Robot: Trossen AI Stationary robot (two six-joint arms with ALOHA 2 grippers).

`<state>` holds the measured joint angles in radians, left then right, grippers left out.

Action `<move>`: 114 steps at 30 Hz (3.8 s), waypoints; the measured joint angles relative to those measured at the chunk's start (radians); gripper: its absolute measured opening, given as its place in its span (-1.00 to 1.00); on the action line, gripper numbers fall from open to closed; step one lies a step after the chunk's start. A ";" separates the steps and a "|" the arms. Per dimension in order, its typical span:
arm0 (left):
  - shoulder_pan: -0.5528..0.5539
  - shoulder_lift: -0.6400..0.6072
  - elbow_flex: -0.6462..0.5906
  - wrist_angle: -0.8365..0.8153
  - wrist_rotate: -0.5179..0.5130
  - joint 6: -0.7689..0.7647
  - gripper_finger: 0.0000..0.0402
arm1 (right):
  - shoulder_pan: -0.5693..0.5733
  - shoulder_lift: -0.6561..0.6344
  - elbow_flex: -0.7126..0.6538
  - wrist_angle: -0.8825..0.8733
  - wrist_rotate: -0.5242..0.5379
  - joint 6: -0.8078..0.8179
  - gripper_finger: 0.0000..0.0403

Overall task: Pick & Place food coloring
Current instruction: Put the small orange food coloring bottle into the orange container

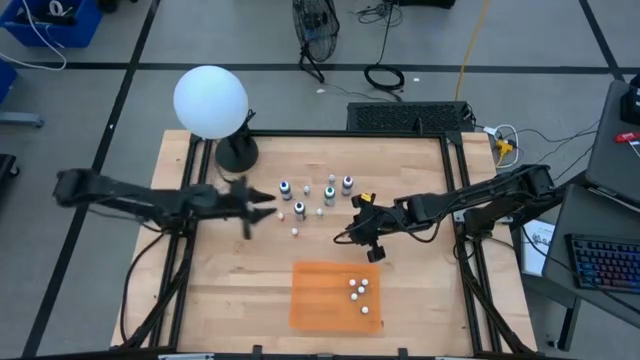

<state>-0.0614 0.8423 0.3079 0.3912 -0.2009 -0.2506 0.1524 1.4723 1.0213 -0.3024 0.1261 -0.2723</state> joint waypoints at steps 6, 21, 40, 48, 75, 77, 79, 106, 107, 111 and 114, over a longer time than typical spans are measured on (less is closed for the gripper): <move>-0.086 0.413 0.248 0.053 -0.034 0.142 0.40 | -0.010 0.000 0.000 0.034 0.005 0.023 -0.77; -0.135 0.850 0.641 -0.001 -0.123 0.380 0.33 | -0.040 0.000 0.000 0.083 0.011 -0.005 -0.77; -0.078 0.875 0.641 -0.014 -0.112 0.301 0.20 | -0.040 0.000 0.000 0.104 0.005 -0.028 -0.77; -0.069 0.875 0.641 0.013 -0.053 0.295 0.05 | -0.039 0.000 0.000 0.104 0.004 -0.027 -0.77; -0.048 0.874 0.640 -0.064 -0.021 0.309 -0.73 | -0.033 -0.008 0.000 0.066 0.112 0.107 -0.18; -0.049 0.874 0.640 -0.062 -0.031 0.325 -0.73 | -0.027 -0.008 0.000 0.060 0.112 0.119 -0.17; -0.051 0.864 0.640 -0.063 -0.035 0.342 -0.73 | -0.026 -0.014 0.000 0.030 0.112 0.153 -0.19; 0.068 0.812 0.310 1.041 0.387 0.371 -0.73 | -0.094 -0.022 -0.205 0.850 0.104 0.009 -0.29; 0.068 0.812 0.310 1.040 0.387 0.371 -0.73 | -0.094 -0.022 -0.214 0.929 0.084 -0.009 -0.29; 0.067 0.812 0.310 1.024 0.386 0.373 -0.73 | -0.097 -0.022 -0.227 1.102 -0.036 -0.024 -0.30; 0.068 0.812 0.310 1.024 0.387 0.372 -0.73 | -0.097 -0.022 -0.228 1.113 -0.049 -0.030 -0.31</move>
<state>0.0063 1.6543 0.6182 1.4152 0.1862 0.1215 0.0559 1.4502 0.7933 0.8110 0.0767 -0.3022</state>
